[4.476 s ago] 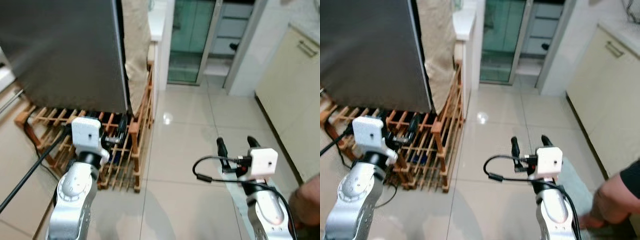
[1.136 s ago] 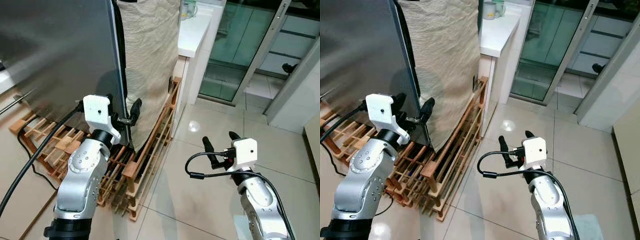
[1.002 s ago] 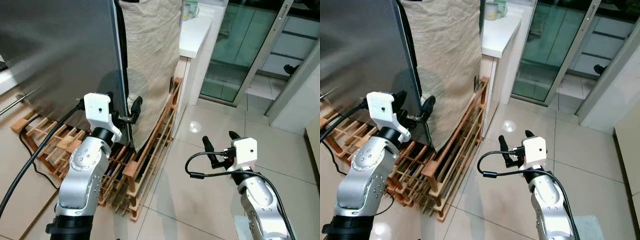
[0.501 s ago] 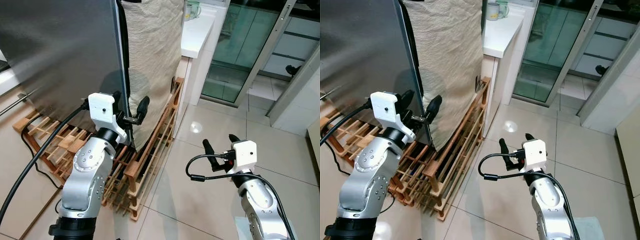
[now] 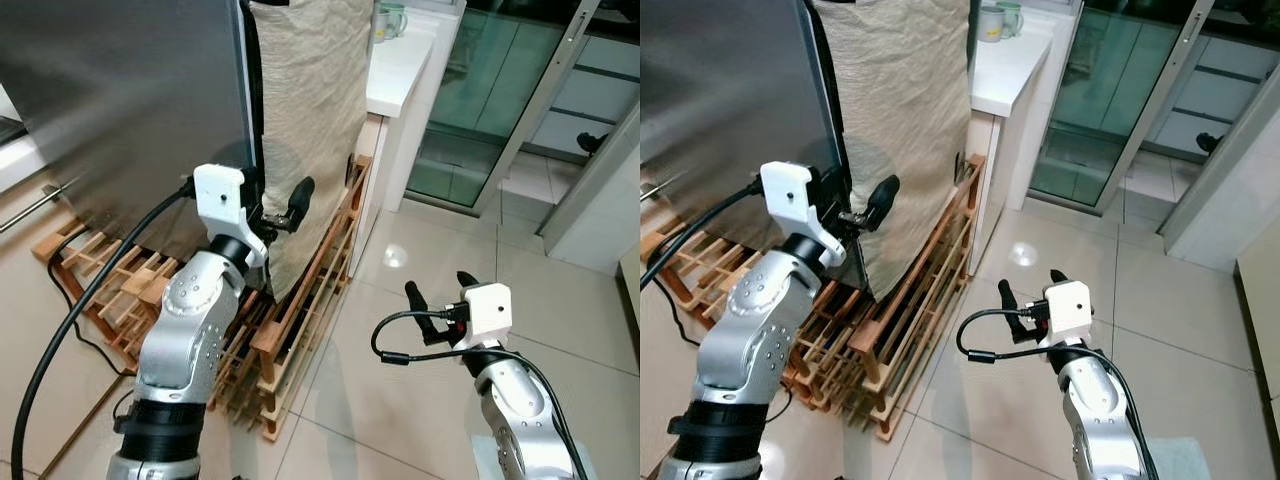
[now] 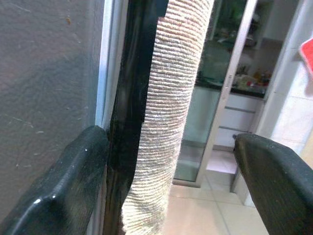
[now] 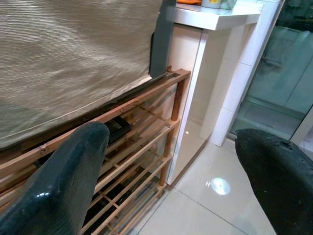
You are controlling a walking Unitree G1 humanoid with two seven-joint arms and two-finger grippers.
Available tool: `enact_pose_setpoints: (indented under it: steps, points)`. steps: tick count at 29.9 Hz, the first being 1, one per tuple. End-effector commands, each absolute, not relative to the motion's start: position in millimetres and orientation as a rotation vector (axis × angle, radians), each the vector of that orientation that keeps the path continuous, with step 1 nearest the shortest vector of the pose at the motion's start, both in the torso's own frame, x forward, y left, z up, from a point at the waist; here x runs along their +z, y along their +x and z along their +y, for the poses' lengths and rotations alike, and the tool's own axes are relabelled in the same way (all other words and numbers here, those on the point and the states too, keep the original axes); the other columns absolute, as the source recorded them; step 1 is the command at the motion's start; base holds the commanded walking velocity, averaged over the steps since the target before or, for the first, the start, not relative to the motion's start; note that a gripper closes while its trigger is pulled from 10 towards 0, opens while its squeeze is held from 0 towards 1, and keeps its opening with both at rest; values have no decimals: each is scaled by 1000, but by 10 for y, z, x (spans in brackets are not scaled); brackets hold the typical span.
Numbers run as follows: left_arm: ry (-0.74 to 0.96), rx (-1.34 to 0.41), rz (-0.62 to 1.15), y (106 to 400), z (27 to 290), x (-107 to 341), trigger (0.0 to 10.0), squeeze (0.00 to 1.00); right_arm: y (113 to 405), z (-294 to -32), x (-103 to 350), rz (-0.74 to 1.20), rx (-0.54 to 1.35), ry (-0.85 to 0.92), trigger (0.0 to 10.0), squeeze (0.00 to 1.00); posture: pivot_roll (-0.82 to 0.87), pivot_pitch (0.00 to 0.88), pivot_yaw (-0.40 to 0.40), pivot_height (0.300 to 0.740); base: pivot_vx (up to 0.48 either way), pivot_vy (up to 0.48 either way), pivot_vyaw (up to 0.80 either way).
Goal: Restocking fridge
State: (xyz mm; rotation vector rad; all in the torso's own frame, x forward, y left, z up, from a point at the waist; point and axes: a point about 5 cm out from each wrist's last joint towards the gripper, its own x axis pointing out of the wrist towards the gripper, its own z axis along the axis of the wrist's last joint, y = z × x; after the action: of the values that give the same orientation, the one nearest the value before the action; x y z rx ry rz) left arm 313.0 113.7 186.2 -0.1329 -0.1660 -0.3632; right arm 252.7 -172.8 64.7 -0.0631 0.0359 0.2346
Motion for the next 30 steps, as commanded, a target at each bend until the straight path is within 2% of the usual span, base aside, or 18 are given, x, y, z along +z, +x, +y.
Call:
enact_pose_setpoints:
  steps: [1,3,7,10,12,13,15,18,19,20,23,25,30]
  points:
    - [-117,-286,-156,3226,1192,1879,10000,0,2551,-1764,668,26,231,-75,10000,0,-78,0,-24,740,0,0,0]
    - [-173,-263,-144,3265,1202,1878,10000,0,2541,-1770,662,28,230,-78,10000,0,-83,0,-23,740,0,0,0]
    - [-201,-354,-163,3250,1067,1917,10000,0,2534,-1772,659,30,230,-77,10000,0,-82,0,-25,740,0,0,0]
    - [-270,-695,-195,3152,667,2020,10000,0,2538,-1749,655,32,240,-72,10000,0,-76,0,-28,740,0,0,0]
    - [-310,-996,-187,3039,280,2079,10000,0,2564,-1694,661,31,269,-67,10000,0,-77,0,-30,740,0,0,0]
    - [-326,-1043,-184,3035,192,2091,10000,0,2572,-1677,670,28,277,-65,10000,0,-77,0,-30,740,0,0,0]
    - [-354,-1071,-182,3042,117,2107,10000,0,2579,-1665,679,24,282,-64,10000,0,-82,0,-29,740,0,0,0]
    - [-495,-1163,-206,3035,-237,2334,10000,0,2604,-1646,713,12,289,-65,10000,0,-98,0,-28,740,0,0,0]
    - [-507,-1208,-225,2989,-380,2426,10000,0,2604,-1651,719,10,289,-66,10000,0,-99,0,-27,740,0,0,0]
    - [-507,-1208,-225,2989,-380,2426,10000,0,2604,-1651,719,10,289,-66,10000,0,-99,0,-27,740,0,0,0]
    - [-536,-1300,-249,2916,-613,2556,10000,0,2595,-1657,714,10,290,-67,10000,0,-108,0,-24,740,0,0,0]
    - [-544,-1347,-243,2892,-712,2564,10000,0,2578,-1652,702,14,297,-69,10000,0,-116,0,-19,740,0,0,0]
    - [-546,-1373,-223,2886,-744,2519,10000,0,2506,-1646,650,49,315,-74,10000,0,-121,0,-19,740,0,0,0]
